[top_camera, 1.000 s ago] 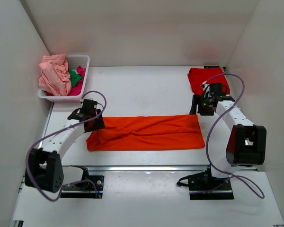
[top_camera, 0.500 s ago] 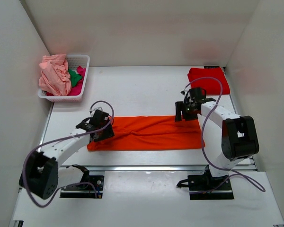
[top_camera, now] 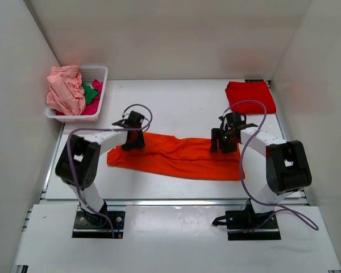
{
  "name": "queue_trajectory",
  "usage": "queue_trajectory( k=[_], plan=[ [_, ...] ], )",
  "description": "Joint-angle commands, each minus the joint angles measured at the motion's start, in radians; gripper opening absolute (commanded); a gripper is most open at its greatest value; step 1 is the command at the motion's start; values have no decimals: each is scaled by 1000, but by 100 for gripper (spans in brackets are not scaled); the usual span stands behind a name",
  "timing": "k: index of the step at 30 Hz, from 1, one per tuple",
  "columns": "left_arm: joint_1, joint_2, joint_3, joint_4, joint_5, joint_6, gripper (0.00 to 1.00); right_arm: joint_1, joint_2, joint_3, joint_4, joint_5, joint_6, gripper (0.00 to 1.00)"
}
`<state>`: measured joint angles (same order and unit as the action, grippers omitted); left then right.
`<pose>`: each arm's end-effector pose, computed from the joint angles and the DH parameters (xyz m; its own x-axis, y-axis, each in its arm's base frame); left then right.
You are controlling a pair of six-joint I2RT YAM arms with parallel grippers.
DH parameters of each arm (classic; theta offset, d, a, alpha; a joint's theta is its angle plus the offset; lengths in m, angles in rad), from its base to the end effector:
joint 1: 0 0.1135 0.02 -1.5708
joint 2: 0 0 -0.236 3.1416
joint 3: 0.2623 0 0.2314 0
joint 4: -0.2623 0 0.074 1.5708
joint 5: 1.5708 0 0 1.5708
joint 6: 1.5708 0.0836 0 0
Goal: Fold and stack the t-shirts
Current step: Rotate the tshirt 90 degrees
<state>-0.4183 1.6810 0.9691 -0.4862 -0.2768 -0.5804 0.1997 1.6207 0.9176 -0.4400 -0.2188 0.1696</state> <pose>0.2931 -0.1053 0.1037 -0.8761 -0.1878 -0.4441 -0.2159 0.9763 0.0132 0.2959 0.0784 0.1089 -0.9266 -0.0194 -0.3755 -0.1273 0.9559 0.2647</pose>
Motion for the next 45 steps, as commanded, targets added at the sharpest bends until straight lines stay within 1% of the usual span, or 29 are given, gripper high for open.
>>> queue_trajectory(
  k=[1,2,3,6,8,10,12,13,15,16,17,18,19,20,21,22,23,24,27,28,31,32,35,36,37,38,39,43,45],
  plan=[
    [10,119,185,9,19,103,65,47,-11,-66,-71,32,65,60],
    [12,188,274,-5,34,138,65,67,-18,-81,-66,26,85,60],
    [6,221,320,-47,27,157,64,82,-22,-95,-66,21,106,59],
    [7,350,543,-98,8,189,64,147,-64,-141,-66,32,168,57],
    [21,425,617,-91,33,191,64,182,-116,-180,-54,41,214,57],
    [47,476,693,-98,62,180,64,214,-172,-253,-22,39,278,56],
    [62,572,849,-127,88,192,64,242,-267,-319,68,-16,327,56],
    [64,600,908,-162,91,203,64,245,-283,-359,120,-27,379,55],
    [62,759,1188,-254,114,223,65,295,-358,-411,191,-24,433,55],
    [52,811,1387,-334,123,228,65,328,-370,-417,222,-4,470,55],
    [40,918,1496,-420,123,234,66,346,-367,-415,231,-4,482,55],
    [38,1022,1699,-452,132,243,67,387,-361,-405,241,16,505,56],
    [29,1052,1762,-481,139,235,67,427,-355,-396,263,27,521,55],
    [27,1056,1740,-424,160,228,66,446,-341,-392,274,33,528,55],
    [29,1012,1612,-384,189,220,67,480,-328,-390,283,39,545,56],
    [20,964,1487,-299,183,229,68,507,-305,-381,314,48,560,56],
    [7,950,1447,-245,183,231,67,520,-295,-378,328,38,564,55],
    [13,957,1454,-242,168,240,68,549,-268,-381,355,33,576,55],
    [-14,1078,1704,-337,200,252,68,615,-213,-372,414,29,576,56],
    [-19,1085,1705,-327,214,246,67,641,-194,-372,434,13,579,55],
    [-11,1001,1509,-180,215,237,66,713,-150,-339,520,6,568,55],
    [-13,1011,1520,-175,217,235,66,742,-125,-326,532,10,564,55],
    [-13,1094,1698,-236,228,212,66,805,-66,-286,555,-5,525,57],
    [-5,1097,1676,-217,234,205,66,826,-55,-273,558,1,501,59],
    [4,1073,1653,-163,243,197,66,822,-51,-264,555,4,490,60],
    [7,1039,1587,-138,257,186,65,816,-45,-255,538,9,475,61],
    [16,1013,1549,-88,254,179,67,802,-56,-256,543,24,463,63],
    [55,1002,1632,-25,243,153,67,733,-131,-292,524,55,417,73],
    [93,968,1614,41,252,133,67,710,-174,-295,502,68,384,77]
  ],
)
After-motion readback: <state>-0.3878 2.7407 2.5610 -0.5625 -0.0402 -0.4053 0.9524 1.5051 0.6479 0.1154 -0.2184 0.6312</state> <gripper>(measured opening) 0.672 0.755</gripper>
